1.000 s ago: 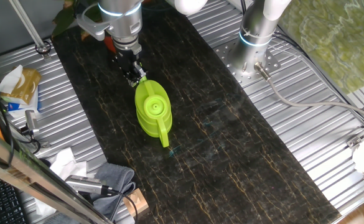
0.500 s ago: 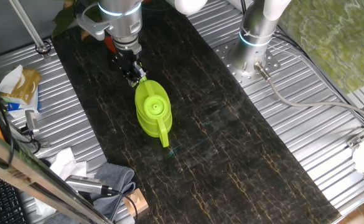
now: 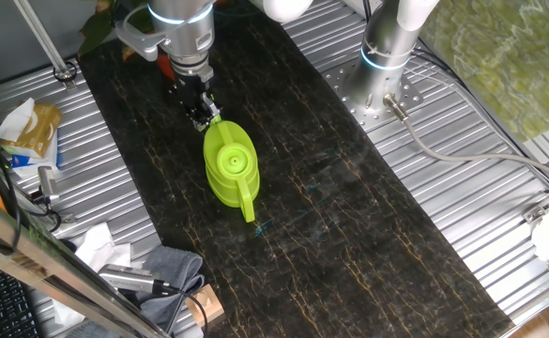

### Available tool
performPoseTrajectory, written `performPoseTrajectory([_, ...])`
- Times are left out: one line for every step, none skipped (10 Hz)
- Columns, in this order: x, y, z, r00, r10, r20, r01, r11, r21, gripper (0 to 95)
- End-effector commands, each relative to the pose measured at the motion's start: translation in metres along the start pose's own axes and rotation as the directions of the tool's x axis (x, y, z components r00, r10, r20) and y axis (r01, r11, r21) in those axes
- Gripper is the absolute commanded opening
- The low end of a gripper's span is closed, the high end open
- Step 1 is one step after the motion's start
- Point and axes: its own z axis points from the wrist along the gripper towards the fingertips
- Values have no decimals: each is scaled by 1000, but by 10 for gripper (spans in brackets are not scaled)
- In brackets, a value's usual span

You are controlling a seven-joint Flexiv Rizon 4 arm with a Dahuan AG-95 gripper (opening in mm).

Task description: Water the plant

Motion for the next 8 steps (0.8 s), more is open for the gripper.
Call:
performPoseTrajectory([0, 0, 0, 1000, 1, 1, -1, 1000, -1, 0])
performPoseTrajectory([0, 0, 0, 1000, 0, 1, 0, 1000, -1, 0])
performPoseTrajectory([0, 0, 0, 1000, -1, 0, 1, 1000, -1, 0])
performPoseTrajectory([0, 0, 0, 1000, -3, 0, 3, 1000, -1, 0])
performPoseTrajectory([0, 0, 0, 1000, -3, 0, 3, 1000, -1, 0])
performPoseTrajectory([0, 0, 0, 1000, -4, 0, 4, 1000, -1, 0])
performPoseTrajectory([0, 0, 0, 1000, -4, 0, 4, 1000, -1, 0])
performPoseTrajectory([0, 0, 0, 1000, -4, 0, 4, 1000, -1, 0])
